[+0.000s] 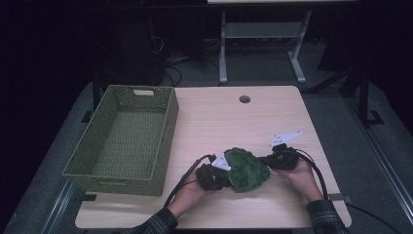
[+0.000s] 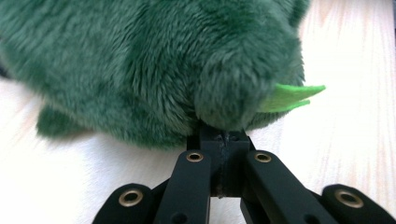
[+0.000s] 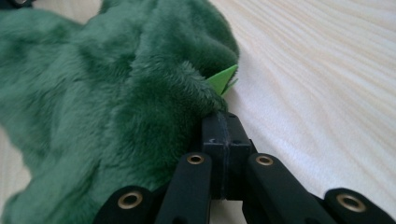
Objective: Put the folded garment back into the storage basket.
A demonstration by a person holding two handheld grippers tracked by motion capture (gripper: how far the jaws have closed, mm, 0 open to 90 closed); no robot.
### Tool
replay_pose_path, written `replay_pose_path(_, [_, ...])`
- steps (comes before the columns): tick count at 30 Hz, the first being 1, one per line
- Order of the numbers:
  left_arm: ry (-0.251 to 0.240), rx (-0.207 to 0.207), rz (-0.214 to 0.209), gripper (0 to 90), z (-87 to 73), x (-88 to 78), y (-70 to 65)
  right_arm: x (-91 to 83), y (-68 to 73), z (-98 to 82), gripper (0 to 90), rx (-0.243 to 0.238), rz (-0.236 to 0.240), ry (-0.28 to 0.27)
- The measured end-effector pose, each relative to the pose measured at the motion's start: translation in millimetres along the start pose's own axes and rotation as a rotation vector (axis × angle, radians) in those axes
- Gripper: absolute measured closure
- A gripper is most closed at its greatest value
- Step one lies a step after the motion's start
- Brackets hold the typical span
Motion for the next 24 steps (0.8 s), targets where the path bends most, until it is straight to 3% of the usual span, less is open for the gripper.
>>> replay_pose_path(3, [-0.003,-0.016,0.009,89.9,-1.6,-1.4,4.4,-1.3,3.7,-2.5,90.0,-0.002,0.002,-0.002])
replay_pose_path(16, [0.002,-0.016,0.062,89.9,-4.7,-9.8,23.6,-8.0,24.9,-21.4,90.0,-0.01,0.018,0.023])
replay_pose_path(24, [-0.008,-0.024,0.064,89.9,-3.1,-10.6,31.5,-10.6,38.9,-28.7,90.0,-0.021,0.029,0.022])
Point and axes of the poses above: each handheld gripper's, and its own axes: x roughly forward along the jaws, z roughly out of its top, y roughly to its left, the point moved 6 cm from there along x, roughly forward along the jaws, and after that the axes turned 7 degrees about y, right-handed, at the moved point
